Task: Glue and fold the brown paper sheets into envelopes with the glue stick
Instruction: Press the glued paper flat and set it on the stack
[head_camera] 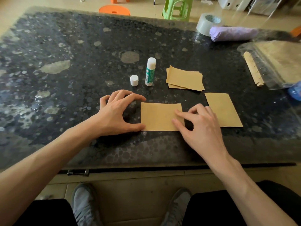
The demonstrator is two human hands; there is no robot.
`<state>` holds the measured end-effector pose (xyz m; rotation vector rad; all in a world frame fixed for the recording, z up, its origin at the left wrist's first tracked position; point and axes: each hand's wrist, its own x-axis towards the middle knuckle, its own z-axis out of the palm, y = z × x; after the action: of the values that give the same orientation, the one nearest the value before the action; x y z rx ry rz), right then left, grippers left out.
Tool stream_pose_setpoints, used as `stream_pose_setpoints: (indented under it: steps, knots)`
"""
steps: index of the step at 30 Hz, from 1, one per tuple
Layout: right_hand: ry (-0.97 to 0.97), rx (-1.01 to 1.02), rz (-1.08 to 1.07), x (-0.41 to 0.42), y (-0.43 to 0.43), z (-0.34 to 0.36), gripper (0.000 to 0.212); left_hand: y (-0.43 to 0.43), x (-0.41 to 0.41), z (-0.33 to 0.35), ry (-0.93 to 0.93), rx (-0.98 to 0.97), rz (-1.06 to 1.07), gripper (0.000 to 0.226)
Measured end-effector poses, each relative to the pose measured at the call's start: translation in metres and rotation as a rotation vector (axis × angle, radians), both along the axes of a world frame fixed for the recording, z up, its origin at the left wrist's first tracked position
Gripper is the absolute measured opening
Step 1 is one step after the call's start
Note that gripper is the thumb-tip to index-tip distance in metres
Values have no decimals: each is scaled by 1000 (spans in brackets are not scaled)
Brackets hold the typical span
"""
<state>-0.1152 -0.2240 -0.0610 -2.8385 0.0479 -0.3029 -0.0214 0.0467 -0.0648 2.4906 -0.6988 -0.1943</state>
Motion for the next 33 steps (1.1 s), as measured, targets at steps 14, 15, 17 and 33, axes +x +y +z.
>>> stream_pose_setpoints:
  steps: [14,15,17,33]
  knots:
    - [192,179,-58,42,-9,9,73,-12,-4,-11,-156,11,0,75]
    - [196,189,-53,43,-9,10,72,-12,-4,-11,-147,1,-2,72]
    - [213,206,-42,45,-10,12,68,-13,-4,-12,-139,-10,-7,70]
    - [192,198,-160,45,-13,18,48,-13,-7,-3,-184,65,-67,96]
